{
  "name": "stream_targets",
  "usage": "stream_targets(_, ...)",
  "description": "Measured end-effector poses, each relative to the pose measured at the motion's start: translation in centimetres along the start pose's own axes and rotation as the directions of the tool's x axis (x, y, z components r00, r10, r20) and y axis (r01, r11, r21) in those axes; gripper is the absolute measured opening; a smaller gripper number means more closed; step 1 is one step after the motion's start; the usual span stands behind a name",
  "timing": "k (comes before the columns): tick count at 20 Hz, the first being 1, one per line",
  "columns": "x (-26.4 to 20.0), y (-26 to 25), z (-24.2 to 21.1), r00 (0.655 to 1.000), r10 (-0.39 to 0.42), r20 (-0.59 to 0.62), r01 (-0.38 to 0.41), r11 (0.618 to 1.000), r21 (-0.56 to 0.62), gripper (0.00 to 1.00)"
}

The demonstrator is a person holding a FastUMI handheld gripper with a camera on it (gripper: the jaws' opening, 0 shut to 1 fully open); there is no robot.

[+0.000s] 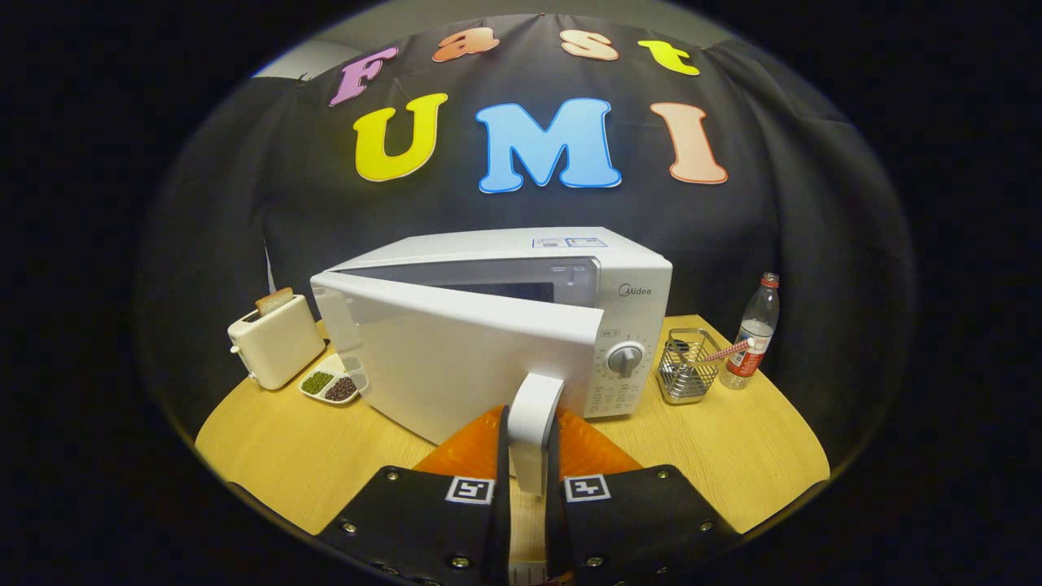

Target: Open the microwave, put the food inside, and close the microwave door.

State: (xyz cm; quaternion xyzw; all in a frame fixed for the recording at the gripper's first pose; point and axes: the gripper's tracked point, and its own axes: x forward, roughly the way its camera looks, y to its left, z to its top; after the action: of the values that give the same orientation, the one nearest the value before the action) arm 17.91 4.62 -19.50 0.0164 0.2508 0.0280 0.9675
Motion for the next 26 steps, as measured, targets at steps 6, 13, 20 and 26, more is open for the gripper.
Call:
stream_targets(6,-2.8,2.4,-1.3,1.000,0.013,-0.011,-0.013,1.000,0.020,0.17)
stream_targets(13,-5.7,5.6,-2.7,0.999,0.036,0.000,-0.036,0.999,0.030,0.17)
stream_targets(20,-8.7,10.1,-4.3,0.994,0.112,-0.001,-0.112,0.994,-0.001,0.17)
stream_targets(26,-10.9,15.8,-6.1,0.981,0.194,-0.024,-0.194,0.981,-0.007,0.19)
